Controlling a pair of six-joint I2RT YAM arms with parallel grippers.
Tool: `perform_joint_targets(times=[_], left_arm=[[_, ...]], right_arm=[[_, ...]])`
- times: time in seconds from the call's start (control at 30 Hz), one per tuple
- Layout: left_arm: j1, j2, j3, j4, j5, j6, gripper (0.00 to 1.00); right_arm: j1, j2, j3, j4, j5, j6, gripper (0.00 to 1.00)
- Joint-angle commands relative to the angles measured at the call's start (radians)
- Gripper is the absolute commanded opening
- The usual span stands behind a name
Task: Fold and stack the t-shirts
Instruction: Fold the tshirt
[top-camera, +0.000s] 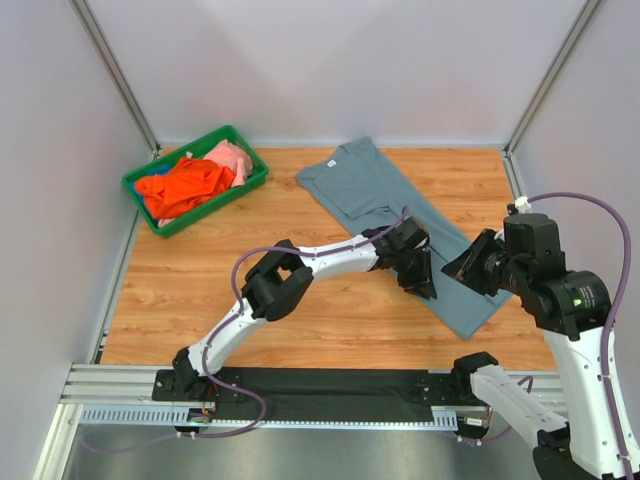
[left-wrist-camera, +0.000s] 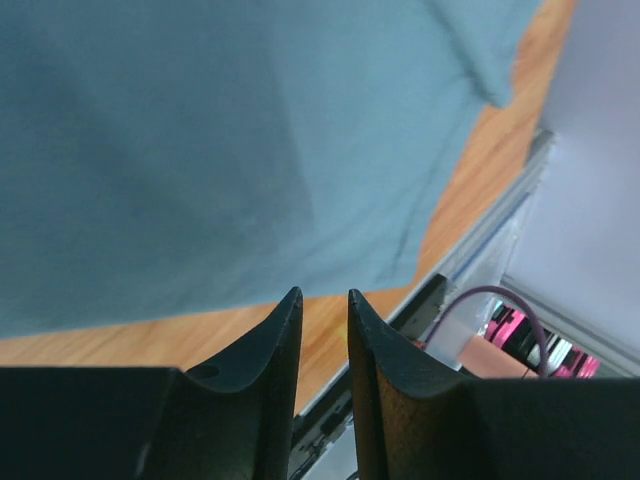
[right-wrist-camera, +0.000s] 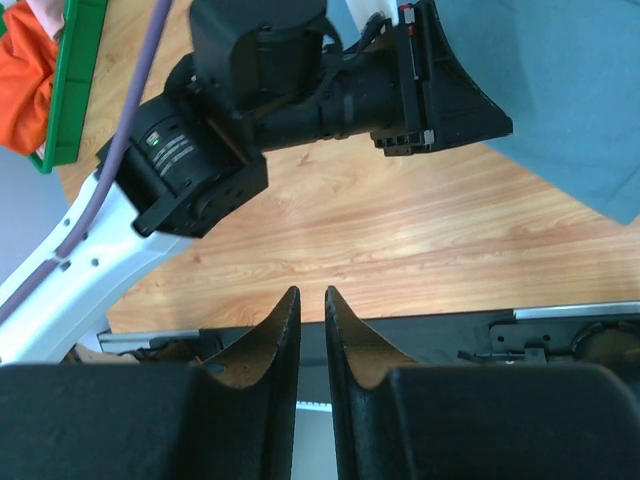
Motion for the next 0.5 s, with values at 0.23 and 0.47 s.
perform_joint_targets(times=[0.23,0.47], left_arm=[[0.010,0.000,-0.040,-0.370,-0.120,-0.008,0.30],[0.011,-0.122,-0.176,-0.575,-0.235,0.046,0.30]], right_arm=[[-0.002,0.007,0.036,-0.024,-0.086,-0.040,0.17],[-0.002,-0.004,0.003,0.010,-0.094,-0.030,0.17]])
